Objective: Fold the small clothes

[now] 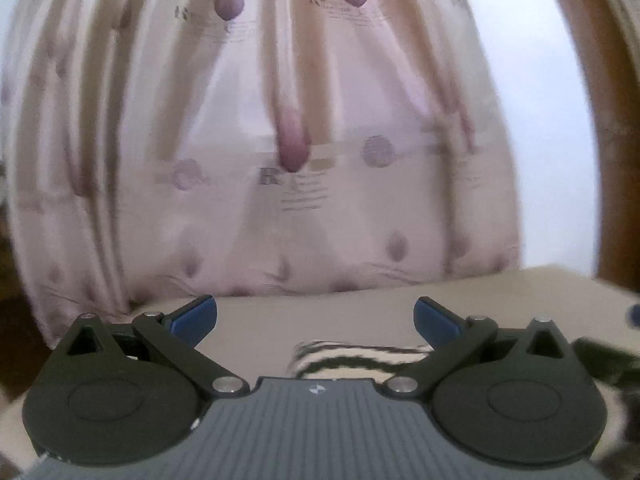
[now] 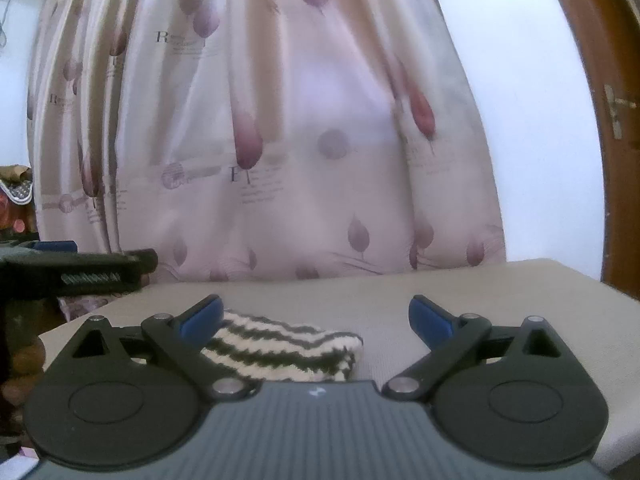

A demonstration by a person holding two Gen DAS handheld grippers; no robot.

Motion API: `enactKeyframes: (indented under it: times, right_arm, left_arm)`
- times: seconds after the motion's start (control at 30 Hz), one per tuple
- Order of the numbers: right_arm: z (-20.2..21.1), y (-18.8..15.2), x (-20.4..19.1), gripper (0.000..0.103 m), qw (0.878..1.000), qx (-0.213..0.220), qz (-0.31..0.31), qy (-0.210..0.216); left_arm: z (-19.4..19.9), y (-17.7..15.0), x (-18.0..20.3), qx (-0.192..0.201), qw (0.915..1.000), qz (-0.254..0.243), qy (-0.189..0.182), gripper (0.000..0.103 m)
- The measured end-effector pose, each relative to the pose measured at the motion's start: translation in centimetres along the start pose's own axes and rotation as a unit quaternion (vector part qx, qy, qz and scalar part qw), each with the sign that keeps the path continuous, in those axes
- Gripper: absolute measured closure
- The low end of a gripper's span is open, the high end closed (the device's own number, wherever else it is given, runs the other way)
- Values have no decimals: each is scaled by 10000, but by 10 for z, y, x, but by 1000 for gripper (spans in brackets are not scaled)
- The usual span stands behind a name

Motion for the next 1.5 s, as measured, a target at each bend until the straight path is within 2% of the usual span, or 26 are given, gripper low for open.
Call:
enactKeyframes:
  times: [0.1, 0.2, 0.37, 0.6, 1.07, 1.27, 1.5]
  right_arm:
    - [9, 2, -4, 3, 10000, 11, 64, 16]
    - [10, 0, -13, 3, 9995, -18, 286, -123]
    - [8, -7, -21, 3, 9985, -95, 404, -357]
    - [4, -13, -23, 2, 9979, -260, 479, -348]
    - [2, -20, -24, 2, 9975, -454, 461, -290]
    - [2, -22, -25, 2, 9973, -503, 440, -301]
    - [2, -22, -27, 2, 9973, -470, 456, -343]
  left_arm:
    - [8, 4, -8, 52, 9996, 179, -202, 0]
    - [6, 4, -10, -184, 9989, 242, -356, 0]
    - [0, -8, -13, -483, 9979, 291, -314, 0]
    - [-8, -22, -21, -680, 9969, 331, -216, 0]
    - [-12, -34, -17, -783, 9961, 288, -290, 0]
    - [-9, -38, -13, -522, 9983, 217, -126, 0]
    - [-8, -39, -13, -491, 9983, 244, -217, 0]
Point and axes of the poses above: each gripper's, at about its wrist camera, not at the fingertips, and z roughly against the way its jaws point, x to its right, y to its top, the point moved 2 cm from there along -z, roughly the way its jaws point, and after that the axes turned 2 degrees about -x, right-handed, at the moved point
